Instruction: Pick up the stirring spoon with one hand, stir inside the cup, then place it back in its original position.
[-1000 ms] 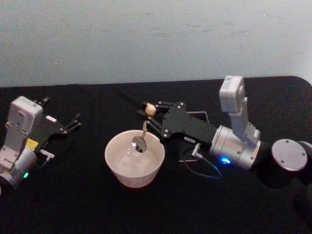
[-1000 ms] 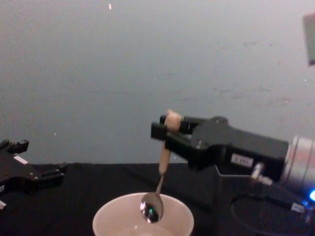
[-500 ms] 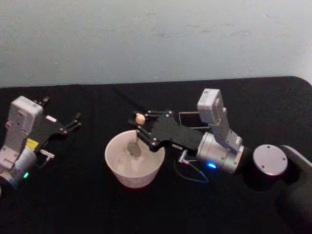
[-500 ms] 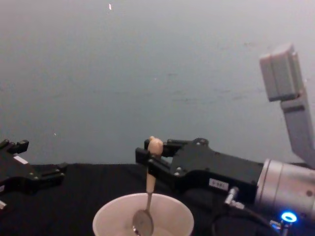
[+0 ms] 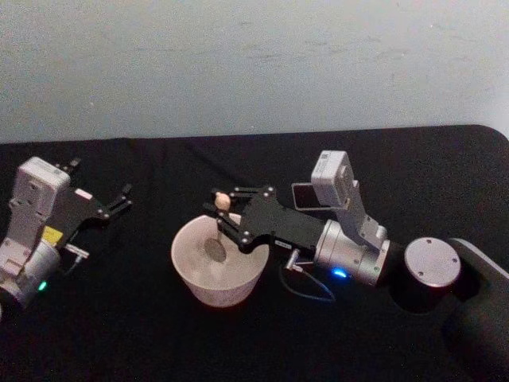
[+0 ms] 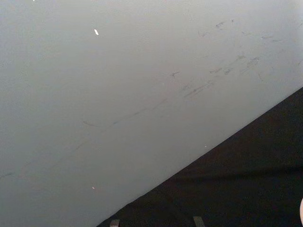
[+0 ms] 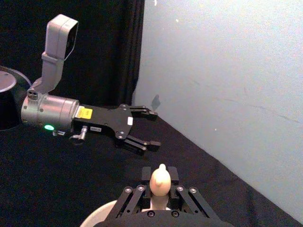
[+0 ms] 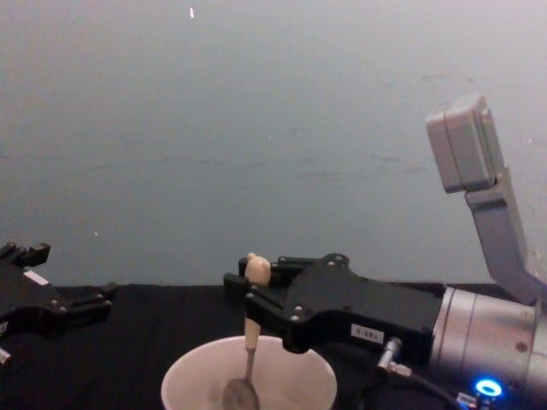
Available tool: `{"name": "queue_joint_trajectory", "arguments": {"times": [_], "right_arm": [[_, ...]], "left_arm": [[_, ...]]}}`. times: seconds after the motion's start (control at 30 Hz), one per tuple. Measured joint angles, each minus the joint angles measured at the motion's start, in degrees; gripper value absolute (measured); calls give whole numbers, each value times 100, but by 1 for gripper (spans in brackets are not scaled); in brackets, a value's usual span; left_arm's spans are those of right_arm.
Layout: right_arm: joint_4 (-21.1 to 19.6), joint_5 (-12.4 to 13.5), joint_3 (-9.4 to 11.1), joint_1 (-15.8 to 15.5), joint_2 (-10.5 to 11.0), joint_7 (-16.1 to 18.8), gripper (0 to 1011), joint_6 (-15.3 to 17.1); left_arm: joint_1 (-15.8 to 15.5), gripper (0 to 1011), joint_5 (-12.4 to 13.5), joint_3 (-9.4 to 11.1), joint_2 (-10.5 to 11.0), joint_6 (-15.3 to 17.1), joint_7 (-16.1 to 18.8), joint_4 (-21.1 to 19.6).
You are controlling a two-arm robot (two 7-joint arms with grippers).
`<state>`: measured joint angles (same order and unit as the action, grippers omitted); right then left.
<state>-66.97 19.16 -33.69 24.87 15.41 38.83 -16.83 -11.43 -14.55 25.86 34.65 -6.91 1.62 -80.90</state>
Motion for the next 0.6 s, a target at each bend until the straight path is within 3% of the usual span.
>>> {"name": "queue_joint_trajectory", "arguments": {"times": [0.3, 0.6], "right_arm": [[-158, 4, 101, -98, 129, -23, 203, 29], [-664, 146, 164, -410, 462, 126, 203, 98]], "left_arm": [[0, 1001, 0, 0, 0, 0, 0, 0], [0, 1001, 0, 0, 0, 0, 0, 0]]}}
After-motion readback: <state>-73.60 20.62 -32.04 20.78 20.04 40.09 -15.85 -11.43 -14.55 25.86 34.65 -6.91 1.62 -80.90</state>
